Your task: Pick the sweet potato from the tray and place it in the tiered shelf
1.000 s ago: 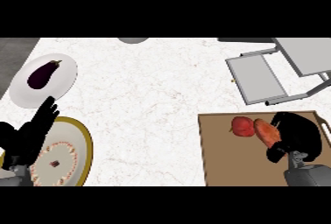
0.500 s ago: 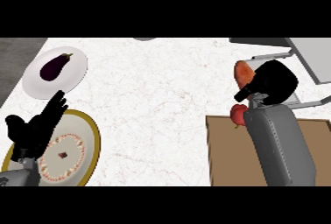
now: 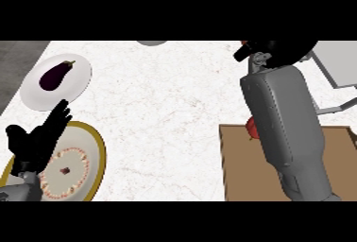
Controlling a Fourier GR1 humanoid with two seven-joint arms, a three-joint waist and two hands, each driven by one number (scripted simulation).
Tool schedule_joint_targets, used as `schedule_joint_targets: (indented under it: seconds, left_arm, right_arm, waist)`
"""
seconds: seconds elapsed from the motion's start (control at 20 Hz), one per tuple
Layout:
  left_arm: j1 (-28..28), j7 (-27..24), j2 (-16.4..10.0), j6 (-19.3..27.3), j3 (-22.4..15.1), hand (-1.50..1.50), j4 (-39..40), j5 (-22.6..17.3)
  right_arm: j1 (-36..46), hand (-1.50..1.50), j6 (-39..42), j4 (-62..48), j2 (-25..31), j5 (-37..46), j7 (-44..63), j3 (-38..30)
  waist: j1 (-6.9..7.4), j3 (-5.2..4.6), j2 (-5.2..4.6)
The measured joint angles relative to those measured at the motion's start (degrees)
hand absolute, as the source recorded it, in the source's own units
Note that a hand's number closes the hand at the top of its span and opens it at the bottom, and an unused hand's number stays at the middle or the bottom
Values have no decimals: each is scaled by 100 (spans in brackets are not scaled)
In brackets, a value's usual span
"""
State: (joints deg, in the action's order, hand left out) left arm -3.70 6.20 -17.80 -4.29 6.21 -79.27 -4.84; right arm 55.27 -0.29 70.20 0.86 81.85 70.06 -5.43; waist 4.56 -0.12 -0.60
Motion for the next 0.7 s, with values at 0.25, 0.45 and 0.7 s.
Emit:
schedule_joint_targets:
  seconds: [0.25,0.45,0.7]
  left_arm:
    - [38,-37,-5,21,57,0,-3,-4]
    - [52,-37,-4,18,84,0,4,-11]
    - [83,-20,2,50,136,0,-8,-22]
  right_arm:
    - [775,150,-207,-322,-36,509,80,-165]
    - [1369,150,-253,-578,-47,859,99,-337]
    - [1937,150,-187,-944,-42,1536,116,-604]
  waist:
    - [-78,-2,17]
    - [-135,-1,29]
    - [-198,-3,36]
